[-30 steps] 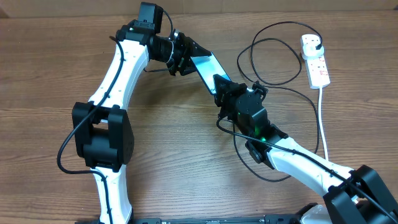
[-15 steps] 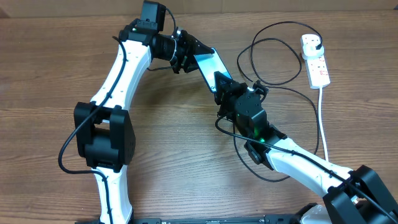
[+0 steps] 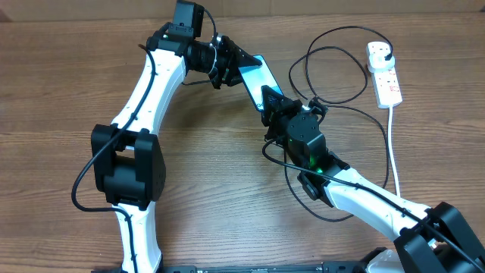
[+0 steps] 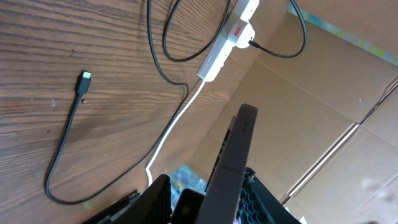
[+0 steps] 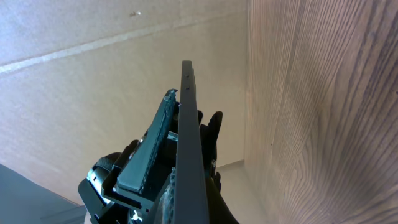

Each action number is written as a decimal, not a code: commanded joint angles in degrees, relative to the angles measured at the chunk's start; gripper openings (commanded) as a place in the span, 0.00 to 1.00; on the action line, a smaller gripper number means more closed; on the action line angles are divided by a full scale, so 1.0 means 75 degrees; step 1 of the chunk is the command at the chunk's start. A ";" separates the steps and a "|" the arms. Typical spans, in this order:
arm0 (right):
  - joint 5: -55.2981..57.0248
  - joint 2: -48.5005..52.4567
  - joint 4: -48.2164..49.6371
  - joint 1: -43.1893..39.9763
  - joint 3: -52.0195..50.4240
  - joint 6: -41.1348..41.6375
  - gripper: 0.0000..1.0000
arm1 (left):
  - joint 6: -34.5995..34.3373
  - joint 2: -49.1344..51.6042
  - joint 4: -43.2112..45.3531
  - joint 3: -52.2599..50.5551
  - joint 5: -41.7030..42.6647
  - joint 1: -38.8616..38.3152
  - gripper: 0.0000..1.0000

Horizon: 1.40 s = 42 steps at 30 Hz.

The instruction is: Plug charger to phone and switch on socket

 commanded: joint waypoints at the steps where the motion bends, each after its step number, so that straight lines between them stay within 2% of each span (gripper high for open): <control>1: -0.1510 -0.0117 -0.0058 0.0557 0.0160 -0.0152 0.04 | -0.0490 0.0023 0.0417 0.0134 0.0350 -0.0423 0.30; 6: -0.1547 -0.0117 -0.0058 0.0571 0.0160 -0.0152 0.04 | -0.0653 0.0023 0.0720 0.0134 0.0344 -0.0554 0.27; 10: -0.1553 -0.0117 -0.0061 0.0571 0.0160 -0.0184 0.04 | -0.0653 0.0023 0.0758 0.0134 0.0256 -0.0653 0.04; 14: -0.1550 -0.0117 -0.0085 0.0571 0.0160 -0.0184 0.04 | -0.0650 0.0023 0.0758 0.0134 0.0169 -0.0650 0.04; 17: -0.1545 -0.0117 -0.0137 0.0571 0.0160 -0.0189 0.12 | -0.0627 0.0023 0.0755 0.0134 0.0026 -0.0647 0.04; 20: -0.1457 -0.0117 -0.0265 0.0571 0.0160 -0.0242 0.23 | -0.0338 0.0023 0.0761 0.0134 -0.0204 -0.0647 0.04; 23: -0.1201 -0.0117 -0.0423 0.0571 0.0160 -0.0245 0.28 | 0.0017 0.0023 0.0761 0.0134 -0.0277 -0.0612 0.04; 25: -0.1035 -0.0117 -0.0530 0.0571 0.0160 -0.0283 0.36 | 0.0236 0.0023 0.0758 0.0134 -0.0268 -0.0542 0.04; 33: -0.0711 -0.0117 -0.0525 0.0571 0.0160 -0.2055 0.55 | 0.1212 0.0023 0.0729 0.0134 -0.0251 -0.0067 0.04; 35: -0.0697 -0.0117 -0.0522 0.0568 0.0160 -0.2739 0.59 | 0.1690 0.0023 0.0539 0.0134 -0.0254 0.0154 0.04; 40: -0.0507 -0.0117 -0.0527 0.0551 0.0160 -0.4013 0.62 | 0.2818 0.0023 -0.0099 0.0134 -0.0254 0.0685 0.04; 42: -0.0207 -0.0117 -0.0525 0.0551 0.0160 -0.4500 0.70 | 0.3418 0.0023 -0.0405 0.0134 -0.0251 0.0944 0.04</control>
